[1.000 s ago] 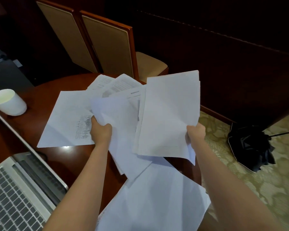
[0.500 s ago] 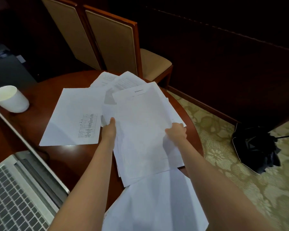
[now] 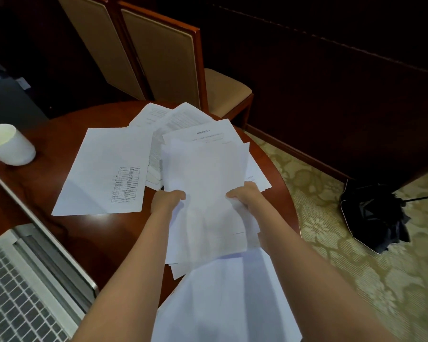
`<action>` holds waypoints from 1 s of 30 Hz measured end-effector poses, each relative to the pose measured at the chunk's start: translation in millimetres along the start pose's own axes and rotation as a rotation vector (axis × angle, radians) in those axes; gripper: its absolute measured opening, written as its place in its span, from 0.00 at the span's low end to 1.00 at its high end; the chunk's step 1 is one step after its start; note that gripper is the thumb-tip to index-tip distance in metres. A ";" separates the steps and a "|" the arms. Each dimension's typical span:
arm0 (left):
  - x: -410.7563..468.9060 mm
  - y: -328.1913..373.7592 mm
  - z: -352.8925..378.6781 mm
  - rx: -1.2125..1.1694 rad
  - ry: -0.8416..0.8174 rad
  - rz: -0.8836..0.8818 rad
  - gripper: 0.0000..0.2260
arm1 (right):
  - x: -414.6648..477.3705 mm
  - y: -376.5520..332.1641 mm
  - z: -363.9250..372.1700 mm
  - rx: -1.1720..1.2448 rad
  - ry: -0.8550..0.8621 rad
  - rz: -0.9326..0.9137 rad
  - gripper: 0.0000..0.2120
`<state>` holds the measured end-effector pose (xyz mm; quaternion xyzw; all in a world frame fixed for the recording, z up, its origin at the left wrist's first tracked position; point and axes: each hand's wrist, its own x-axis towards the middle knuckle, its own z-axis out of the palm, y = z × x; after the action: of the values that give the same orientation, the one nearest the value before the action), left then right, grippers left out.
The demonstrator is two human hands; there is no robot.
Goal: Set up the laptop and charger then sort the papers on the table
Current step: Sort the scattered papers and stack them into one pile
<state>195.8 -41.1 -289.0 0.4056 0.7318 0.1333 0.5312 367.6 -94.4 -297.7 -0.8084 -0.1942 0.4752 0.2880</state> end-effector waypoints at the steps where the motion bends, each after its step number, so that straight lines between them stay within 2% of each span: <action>1: -0.5 -0.6 1.2 0.010 0.010 0.015 0.21 | -1.1 -0.3 0.9 -0.054 -0.006 -0.025 0.28; 4: -4.6 -3.1 2.0 -0.051 0.030 0.050 0.22 | -3.7 2.0 -0.9 -0.030 0.028 -0.136 0.20; 6: -5.7 -7.6 -2.7 -0.054 0.127 0.060 0.24 | -11.0 2.5 -6.2 0.050 0.013 -0.212 0.17; 7: -9.0 -8.4 -5.8 -0.079 0.181 0.074 0.22 | -15.3 2.5 -10.2 0.090 -0.010 -0.259 0.16; 9: -17.9 -5.9 -12.0 -0.251 0.212 0.107 0.11 | -25.2 1.0 -20.3 0.188 -0.045 -0.354 0.13; 10: -20.7 -3.0 -14.2 -0.358 0.202 0.137 0.10 | -29.6 -0.3 -25.5 0.243 -0.052 -0.388 0.13; 13: -33.0 10.7 -20.7 -0.563 0.130 0.280 0.17 | -35.9 -3.5 -37.0 0.401 -0.017 -0.463 0.14; 15: -42.5 21.0 -23.1 -0.558 0.118 0.386 0.12 | -41.0 -9.8 -42.6 0.464 0.029 -0.504 0.12; 18: -56.9 38.6 -25.9 -0.567 0.111 0.518 0.13 | -48.7 -23.7 -51.9 0.513 0.073 -0.594 0.10; 21: -65.4 51.4 -29.2 -0.575 0.109 0.591 0.09 | -56.6 -35.0 -63.4 0.519 0.100 -0.659 0.09; 26: -69.9 48.8 -33.5 -0.511 0.075 0.696 0.18 | -62.3 -30.5 -73.7 0.535 0.096 -0.707 0.17; 30: -71.1 55.3 -22.1 -0.413 0.119 0.652 0.22 | -67.0 -29.8 -65.7 0.520 0.093 -0.709 0.14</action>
<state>208.9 -53.1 -197.9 0.4929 0.5519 0.4628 0.4882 392.6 -129.6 -209.2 -0.6130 -0.3204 0.3430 0.6356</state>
